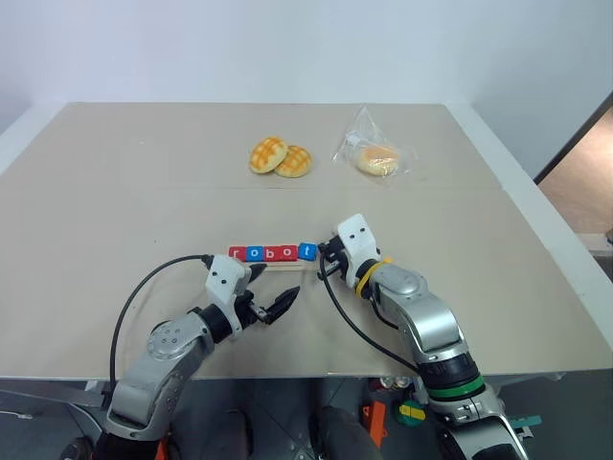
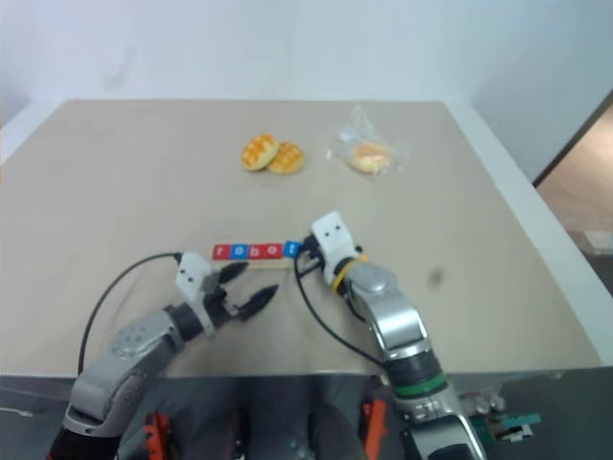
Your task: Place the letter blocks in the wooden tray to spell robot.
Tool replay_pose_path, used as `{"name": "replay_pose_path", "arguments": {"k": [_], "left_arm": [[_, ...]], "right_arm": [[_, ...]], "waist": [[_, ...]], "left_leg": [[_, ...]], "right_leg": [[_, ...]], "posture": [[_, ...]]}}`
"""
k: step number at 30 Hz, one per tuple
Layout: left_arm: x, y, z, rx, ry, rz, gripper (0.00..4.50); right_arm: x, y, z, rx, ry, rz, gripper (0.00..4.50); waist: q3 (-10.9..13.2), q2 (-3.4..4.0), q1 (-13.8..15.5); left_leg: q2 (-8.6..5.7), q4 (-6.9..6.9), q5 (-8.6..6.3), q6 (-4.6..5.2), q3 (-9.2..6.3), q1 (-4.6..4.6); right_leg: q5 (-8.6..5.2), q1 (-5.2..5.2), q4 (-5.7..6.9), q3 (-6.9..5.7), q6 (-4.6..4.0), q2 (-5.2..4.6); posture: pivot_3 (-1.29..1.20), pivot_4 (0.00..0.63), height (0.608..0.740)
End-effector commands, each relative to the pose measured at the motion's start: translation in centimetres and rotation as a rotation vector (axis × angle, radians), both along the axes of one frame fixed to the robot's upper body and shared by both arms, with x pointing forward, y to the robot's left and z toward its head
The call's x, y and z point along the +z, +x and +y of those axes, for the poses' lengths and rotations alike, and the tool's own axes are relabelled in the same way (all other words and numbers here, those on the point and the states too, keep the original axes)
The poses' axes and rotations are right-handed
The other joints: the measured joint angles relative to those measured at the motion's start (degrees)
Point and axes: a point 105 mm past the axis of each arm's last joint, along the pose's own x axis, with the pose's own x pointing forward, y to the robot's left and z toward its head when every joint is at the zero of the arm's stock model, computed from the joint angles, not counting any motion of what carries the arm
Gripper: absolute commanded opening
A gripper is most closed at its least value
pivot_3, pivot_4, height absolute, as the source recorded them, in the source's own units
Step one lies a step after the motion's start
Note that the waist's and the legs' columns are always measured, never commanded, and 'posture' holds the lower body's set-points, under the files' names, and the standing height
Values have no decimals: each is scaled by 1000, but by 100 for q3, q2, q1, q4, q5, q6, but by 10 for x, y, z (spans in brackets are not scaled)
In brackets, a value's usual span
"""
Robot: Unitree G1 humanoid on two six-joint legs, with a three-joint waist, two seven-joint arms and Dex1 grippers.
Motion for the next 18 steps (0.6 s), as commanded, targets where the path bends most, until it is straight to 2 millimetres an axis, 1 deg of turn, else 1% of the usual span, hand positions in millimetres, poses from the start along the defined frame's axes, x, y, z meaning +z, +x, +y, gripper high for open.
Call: {"name": "replay_pose_path", "arguments": {"k": [1, 9, 18], "left_arm": [[9, 0, -1, -6, -9, -35, 4500], [8, -1, -2, -8, -10, -33, 4500], [8, -1, -2, -8, -10, -33, 4500]], "right_arm": [[14, 2, 0, 0, 13, -53, 10], [11, -3, 6, 22, 18, -42, 10], [13, -2, 11, 33, 18, -49, 10]], "waist": [[0, 0, 0], [0, 0, 0], [0, 0, 0]], "left_leg": [[0, 0, 0, 0, 0, 0], [0, 0, 0, 0, 0, -1], [0, 0, 0, 0, 0, -1]], "right_leg": [[0, 0, 0, 0, 0, 0], [0, 0, -1, 0, 0, 0], [0, 0, -1, 0, 0, 0]], "posture": [[0, 150, 740], [0, 150, 740], [0, 150, 740]]}}
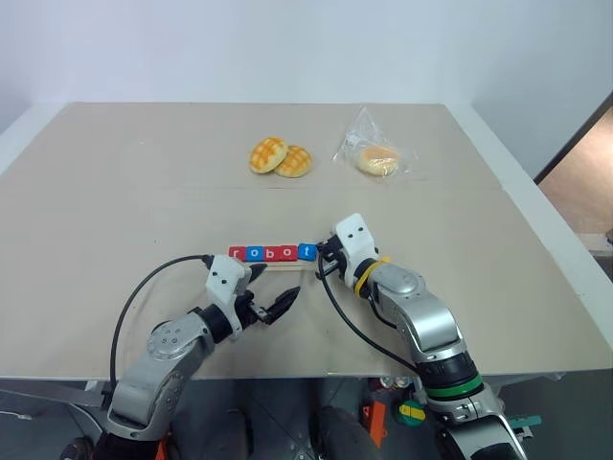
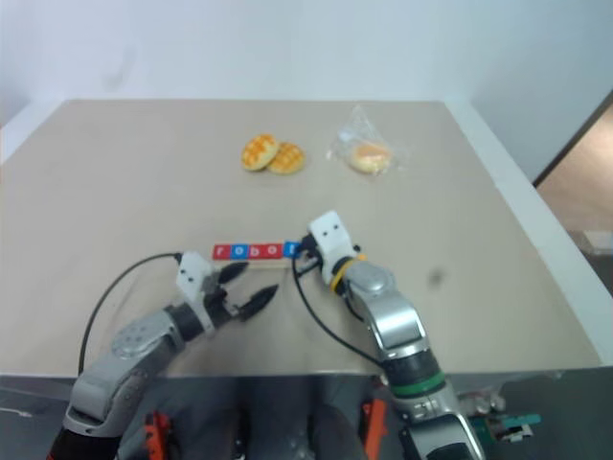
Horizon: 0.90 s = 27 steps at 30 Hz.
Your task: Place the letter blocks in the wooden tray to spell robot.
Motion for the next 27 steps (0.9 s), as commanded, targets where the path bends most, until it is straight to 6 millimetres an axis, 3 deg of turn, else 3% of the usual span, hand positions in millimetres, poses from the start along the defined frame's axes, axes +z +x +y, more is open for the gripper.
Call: {"name": "replay_pose_path", "arguments": {"k": [1, 12, 15, 20, 23, 27], "left_arm": [[8, -1, -2, -7, -8, -34, 4500], [8, -1, -1, 3, -12, -36, 4500], [13, 1, 6, 27, -8, -65, 4500], [26, 8, 42, 95, -17, -102, 4500], [21, 10, 70, 119, 93, -90, 4500], [24, 11, 108, 177, 151, -98, 4500]], "right_arm": [[15, 0, 8, 29, 15, -55, 10], [15, -4, 15, 64, 0, -59, 10], [26, 1, 4, 25, 38, -83, 10], [49, -5, -35, 24, 126, -135, 1525], [43, -19, -64, 63, 108, -129, 2580], [30, -42, -81, 144, 155, -56, 3968]], "waist": [[0, 0, 0], [0, 0, 0], [0, 0, 1], [0, 0, 2], [-1, -1, 14], [0, 0, -1]], "left_leg": [[0, 0, 0, 0, 0, 0], [0, 0, 0, 0, 0, 0], [0, 0, 0, 0, 0, 0], [0, 0, 0, 0, -1, -5], [-1, -2, -1, 1, -8, -8], [-3, -13, -4, 4, -12, -8]], "right_leg": [[0, 0, 0, 0, 0, 0], [0, 0, 0, -1, 0, 0], [0, 0, 0, 0, 0, 0], [0, -3, -1, -2, 0, -1], [-9, -1, -4, -12, -1, -2], [-23, -2, -5, -19, -7, -8]], "posture": [[0, 150, 740], [0, 150, 740], [0, 150, 740], [0, 150, 740], [0, 150, 740], [0, 150, 740]]}}
